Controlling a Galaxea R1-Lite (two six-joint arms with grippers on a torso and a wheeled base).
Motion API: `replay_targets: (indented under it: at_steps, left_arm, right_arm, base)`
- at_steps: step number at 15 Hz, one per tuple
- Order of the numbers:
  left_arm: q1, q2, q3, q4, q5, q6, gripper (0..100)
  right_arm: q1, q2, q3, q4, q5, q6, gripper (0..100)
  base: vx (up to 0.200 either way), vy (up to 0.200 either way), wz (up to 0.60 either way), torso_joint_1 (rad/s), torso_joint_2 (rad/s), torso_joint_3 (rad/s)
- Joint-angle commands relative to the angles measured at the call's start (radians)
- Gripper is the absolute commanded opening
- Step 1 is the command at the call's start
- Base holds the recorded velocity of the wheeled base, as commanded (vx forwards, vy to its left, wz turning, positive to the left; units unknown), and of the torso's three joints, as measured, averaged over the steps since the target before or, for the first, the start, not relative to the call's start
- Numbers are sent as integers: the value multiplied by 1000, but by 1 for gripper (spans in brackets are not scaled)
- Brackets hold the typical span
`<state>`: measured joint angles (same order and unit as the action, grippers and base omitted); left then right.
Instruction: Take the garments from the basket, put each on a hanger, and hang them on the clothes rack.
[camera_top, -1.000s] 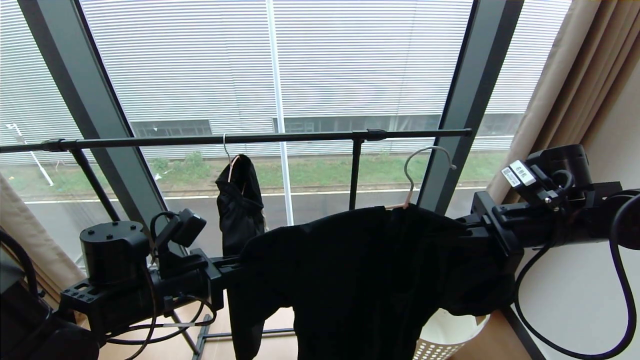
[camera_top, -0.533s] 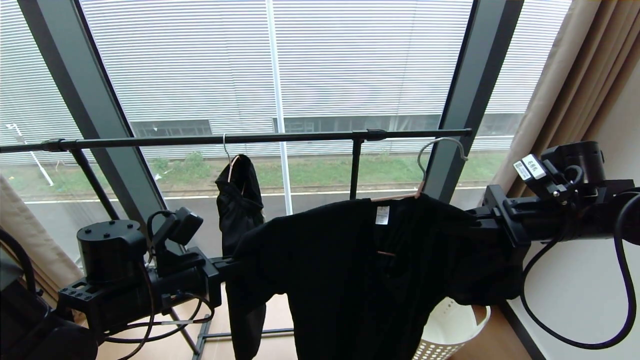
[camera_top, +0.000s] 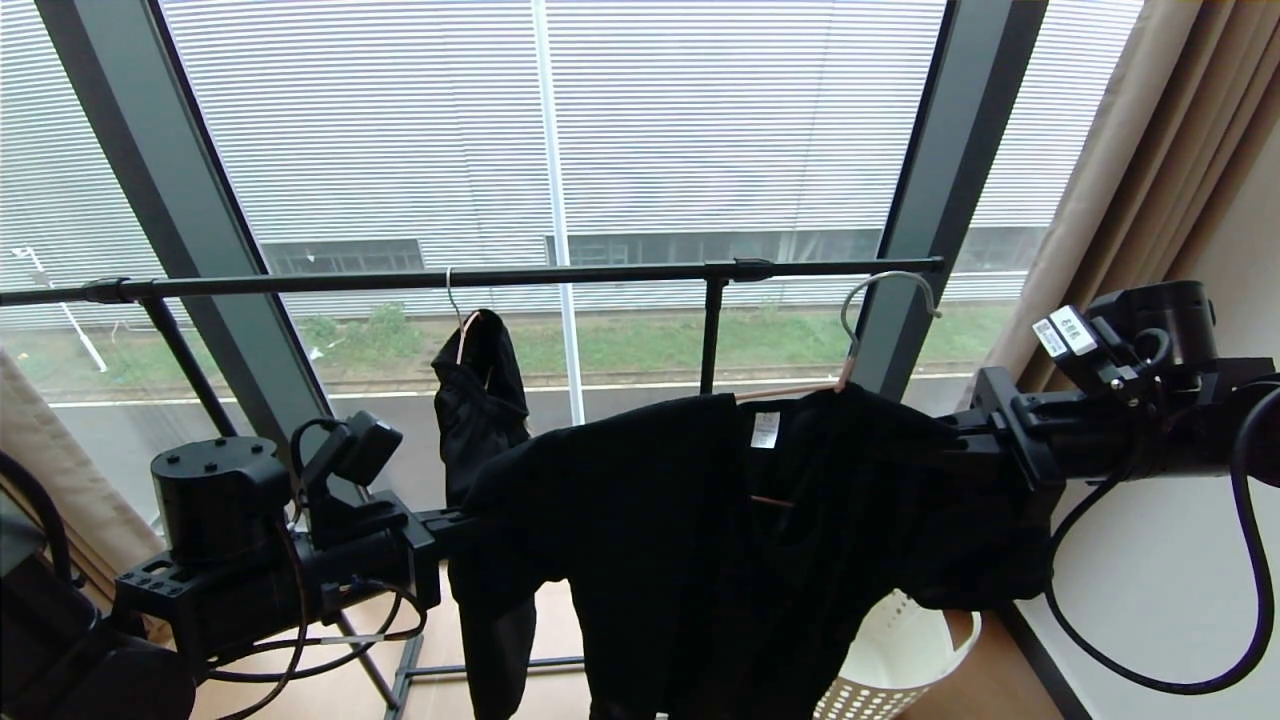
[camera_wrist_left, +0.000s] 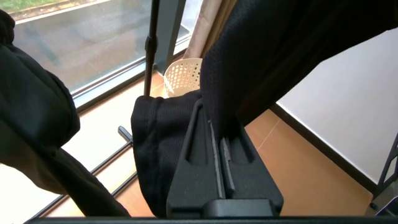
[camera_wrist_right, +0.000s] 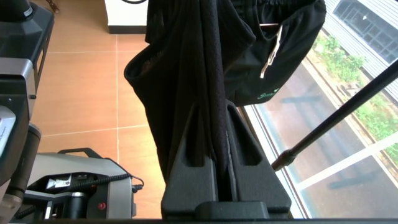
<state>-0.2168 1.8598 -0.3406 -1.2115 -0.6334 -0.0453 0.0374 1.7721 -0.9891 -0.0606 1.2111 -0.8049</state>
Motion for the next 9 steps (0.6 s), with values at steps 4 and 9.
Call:
replay_targets:
  at_steps: [4,9]
  left_arm:
    - [14,1,-5,1,0,-1,0]
    - [16,2,-6,0,0,-1,0]
  right_arm:
    - [-8,-2,1,-1,22,0,0]
    - [-18,-10,3,-1,24,0,0]
  base:
    - [0,0,0,0,0,0]
    - [0,0,0,0,0,0]
